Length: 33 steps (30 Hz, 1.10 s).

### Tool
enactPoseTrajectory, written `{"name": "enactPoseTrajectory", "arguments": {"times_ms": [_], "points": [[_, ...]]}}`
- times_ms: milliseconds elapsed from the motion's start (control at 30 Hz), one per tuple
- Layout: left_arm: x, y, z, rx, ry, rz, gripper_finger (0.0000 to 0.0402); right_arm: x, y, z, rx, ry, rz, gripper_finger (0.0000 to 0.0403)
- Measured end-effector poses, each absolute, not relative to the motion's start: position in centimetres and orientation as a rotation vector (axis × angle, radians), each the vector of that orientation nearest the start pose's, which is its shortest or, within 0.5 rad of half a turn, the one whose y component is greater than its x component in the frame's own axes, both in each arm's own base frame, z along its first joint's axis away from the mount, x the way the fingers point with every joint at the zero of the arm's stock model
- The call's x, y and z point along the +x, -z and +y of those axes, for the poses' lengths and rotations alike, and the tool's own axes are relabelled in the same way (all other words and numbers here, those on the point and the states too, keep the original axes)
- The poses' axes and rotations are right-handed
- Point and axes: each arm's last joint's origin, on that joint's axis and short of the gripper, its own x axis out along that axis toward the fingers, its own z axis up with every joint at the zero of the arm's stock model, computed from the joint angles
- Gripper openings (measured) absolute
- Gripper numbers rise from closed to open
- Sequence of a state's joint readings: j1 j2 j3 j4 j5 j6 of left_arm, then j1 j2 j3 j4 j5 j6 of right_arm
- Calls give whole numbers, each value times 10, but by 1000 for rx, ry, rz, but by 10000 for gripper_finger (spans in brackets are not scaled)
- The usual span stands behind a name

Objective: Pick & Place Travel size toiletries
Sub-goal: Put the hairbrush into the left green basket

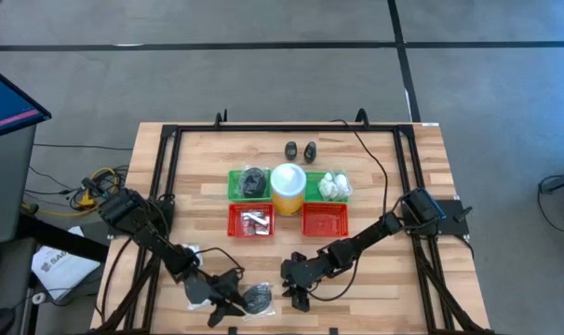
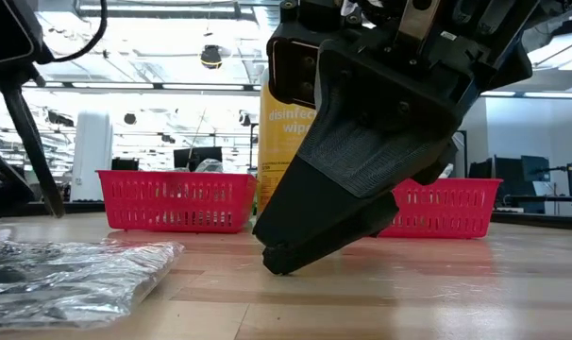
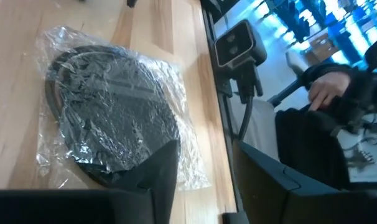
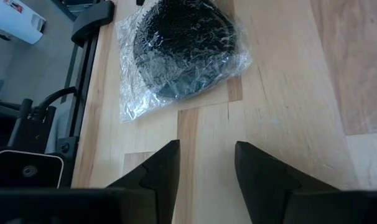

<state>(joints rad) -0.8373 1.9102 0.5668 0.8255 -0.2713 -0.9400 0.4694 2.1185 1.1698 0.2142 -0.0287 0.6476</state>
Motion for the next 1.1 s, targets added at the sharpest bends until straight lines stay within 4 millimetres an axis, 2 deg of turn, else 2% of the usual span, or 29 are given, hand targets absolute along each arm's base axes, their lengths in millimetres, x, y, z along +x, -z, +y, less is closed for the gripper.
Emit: {"name": "enactPoseTrajectory", "arguments": {"times_ms": [167, 400, 867, 1100], "points": [[214, -80, -227, -544, 284, 697, 121, 375, -100, 191, 443, -223, 844, 144], [219, -79, -233, -452, 245, 785, 115, 375, -100, 191, 441, -223, 845, 144], [226, -78, -224, -424, 185, 765, 115, 376, -101, 191, 454, -234, 824, 143], [233, -78, -217, -404, 166, 748, 115, 387, -108, 182, 523, -248, 746, 145]]}}
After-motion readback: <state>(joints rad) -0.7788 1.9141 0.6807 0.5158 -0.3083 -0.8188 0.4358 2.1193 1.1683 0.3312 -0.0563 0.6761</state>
